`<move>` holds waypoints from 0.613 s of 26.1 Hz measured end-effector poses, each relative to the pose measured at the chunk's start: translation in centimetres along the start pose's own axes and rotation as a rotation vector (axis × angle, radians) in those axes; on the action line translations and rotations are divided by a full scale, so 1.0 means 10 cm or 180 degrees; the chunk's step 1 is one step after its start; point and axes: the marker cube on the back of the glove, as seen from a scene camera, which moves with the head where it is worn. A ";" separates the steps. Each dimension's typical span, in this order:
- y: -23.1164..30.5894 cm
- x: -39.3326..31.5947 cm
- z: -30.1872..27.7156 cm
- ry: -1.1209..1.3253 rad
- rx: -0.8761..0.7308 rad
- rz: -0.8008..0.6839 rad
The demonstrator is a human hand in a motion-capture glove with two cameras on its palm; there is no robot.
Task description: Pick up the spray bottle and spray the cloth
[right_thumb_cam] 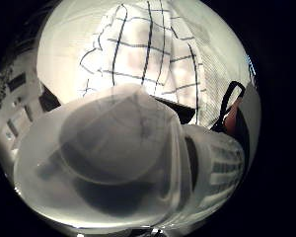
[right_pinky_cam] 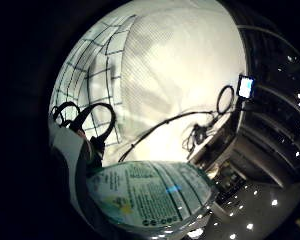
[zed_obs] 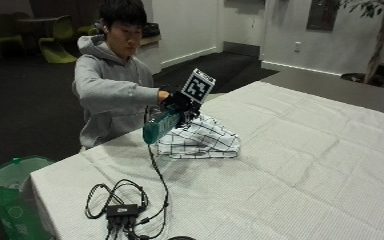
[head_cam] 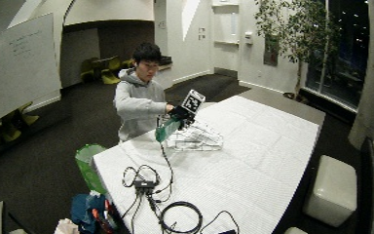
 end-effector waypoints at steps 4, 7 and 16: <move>0.08 -0.03 -0.25 -0.0147 0.0089 0.0043; 0.17 0.04 -0.45 0.0006 0.0169 -0.0067; 0.09 -0.10 -0.48 -0.0192 0.0014 0.0258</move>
